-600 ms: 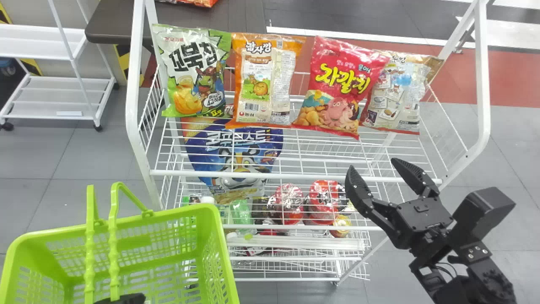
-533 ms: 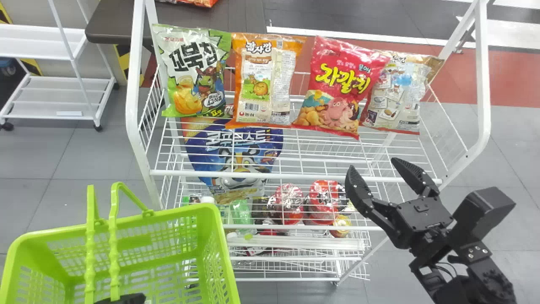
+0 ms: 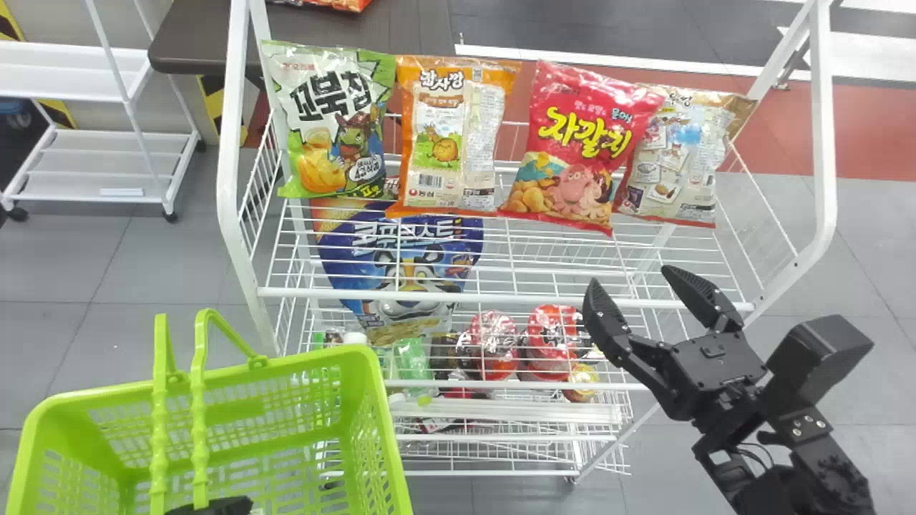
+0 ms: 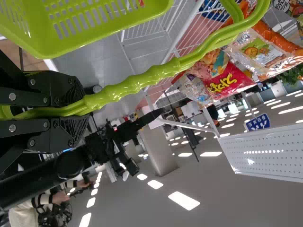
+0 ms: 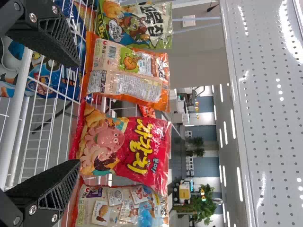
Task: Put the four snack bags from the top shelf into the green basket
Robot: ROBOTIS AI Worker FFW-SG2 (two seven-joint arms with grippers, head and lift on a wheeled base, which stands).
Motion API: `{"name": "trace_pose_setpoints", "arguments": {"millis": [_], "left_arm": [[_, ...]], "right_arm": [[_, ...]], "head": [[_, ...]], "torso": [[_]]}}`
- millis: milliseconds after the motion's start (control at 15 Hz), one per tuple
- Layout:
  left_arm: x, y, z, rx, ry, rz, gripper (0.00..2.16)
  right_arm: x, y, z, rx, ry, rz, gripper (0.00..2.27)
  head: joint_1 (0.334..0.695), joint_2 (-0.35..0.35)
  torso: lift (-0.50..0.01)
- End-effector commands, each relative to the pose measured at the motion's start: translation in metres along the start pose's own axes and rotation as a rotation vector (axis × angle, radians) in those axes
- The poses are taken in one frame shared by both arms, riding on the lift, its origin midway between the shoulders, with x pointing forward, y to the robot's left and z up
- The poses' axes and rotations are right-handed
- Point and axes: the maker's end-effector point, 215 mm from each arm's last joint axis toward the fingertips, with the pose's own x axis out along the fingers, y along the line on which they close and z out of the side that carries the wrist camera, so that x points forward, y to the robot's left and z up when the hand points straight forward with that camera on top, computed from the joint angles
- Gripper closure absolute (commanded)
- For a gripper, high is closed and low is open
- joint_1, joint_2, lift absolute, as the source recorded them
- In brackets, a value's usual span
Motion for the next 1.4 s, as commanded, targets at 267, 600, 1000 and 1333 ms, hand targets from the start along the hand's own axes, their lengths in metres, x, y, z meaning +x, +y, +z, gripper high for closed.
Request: {"name": "trace_pose_setpoints", "arguments": {"millis": [267, 600, 1000, 1333], "left_arm": [[0.001, -0.003, 0.0, -0.001, -0.003, -0.016, 2.15], [0.001, -0.004, -0.002, -0.013, -0.005, -0.024, 2.15], [0.002, -0.003, 0.0, -0.016, -0.012, -0.037, 2.15], [0.008, 0.003, 0.009, -0.034, -0.035, -0.075, 2.15]], "right_arm": [[0.014, 0.016, 0.007, 0.014, -0.013, 0.027, 0.09], [0.07, 0.075, 0.015, 0.018, 0.046, 0.129, 0.09], [0.147, 0.166, 0.021, -0.075, 0.09, 0.245, 0.08], [0.202, 0.213, 0.02, -0.144, 0.152, 0.316, 0.08]], "head": [[0.695, -0.1], [0.695, -0.027], [0.695, 0.144], [0.695, 0.249]], "torso": [[0.0], [0.0], [0.0], [0.0]]}}
